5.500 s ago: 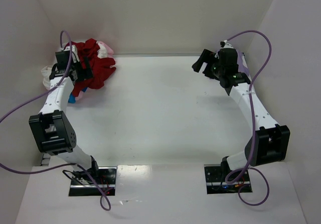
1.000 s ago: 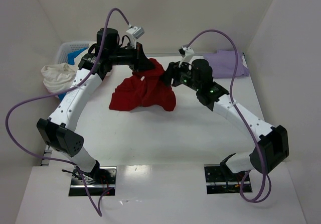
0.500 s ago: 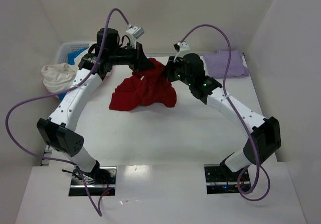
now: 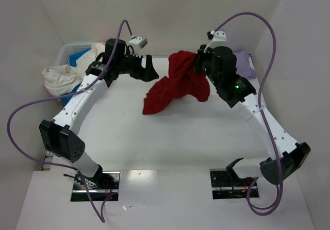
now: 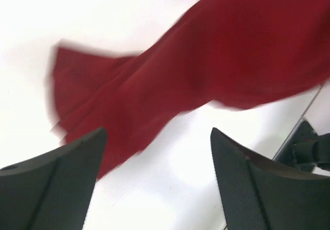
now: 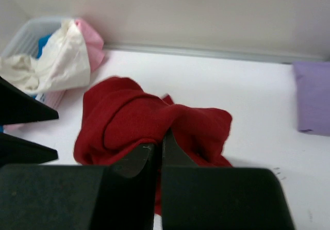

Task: Fold and stack the t-shirts
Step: Move the tshirt to the center of the board, then flatten out the tshirt

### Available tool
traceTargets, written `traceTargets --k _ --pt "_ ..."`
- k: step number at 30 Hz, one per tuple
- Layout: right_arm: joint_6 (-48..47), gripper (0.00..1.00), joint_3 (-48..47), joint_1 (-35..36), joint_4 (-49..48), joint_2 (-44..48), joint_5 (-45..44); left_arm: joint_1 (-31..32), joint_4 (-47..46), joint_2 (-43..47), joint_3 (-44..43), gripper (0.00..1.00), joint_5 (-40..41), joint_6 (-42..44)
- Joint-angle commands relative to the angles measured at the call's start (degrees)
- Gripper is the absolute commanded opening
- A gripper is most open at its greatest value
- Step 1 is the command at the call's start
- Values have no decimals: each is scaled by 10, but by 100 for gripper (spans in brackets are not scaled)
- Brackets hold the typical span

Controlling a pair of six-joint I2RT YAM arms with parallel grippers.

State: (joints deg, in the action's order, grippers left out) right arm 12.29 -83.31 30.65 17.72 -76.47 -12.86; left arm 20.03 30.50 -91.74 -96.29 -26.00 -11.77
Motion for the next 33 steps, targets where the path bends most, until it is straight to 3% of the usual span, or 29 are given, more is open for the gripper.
traceTargets --k 1,5,10,16,21,27,33 --pt "2 0 -41 -2 35 40 -22 -3 -56 26 58 100 7 27" --pt "17 0 10 -2 36 60 -16 11 -93 14 140 100 -12 70" --pt "34 0 38 -2 43 60 -16 106 -90 -70 179 100 112 135" --pt "40 0 61 -30 37 70 -28 175 -168 -151 190 100 144 118" --pt "57 1 99 -53 37 107 -10 175 -186 -204 134 100 164 98" --pt "68 3 132 -67 50 141 4 175 -205 -261 86 100 136 86" --pt "92 5 162 -73 50 170 10 175 -238 -285 73 93 97 76"
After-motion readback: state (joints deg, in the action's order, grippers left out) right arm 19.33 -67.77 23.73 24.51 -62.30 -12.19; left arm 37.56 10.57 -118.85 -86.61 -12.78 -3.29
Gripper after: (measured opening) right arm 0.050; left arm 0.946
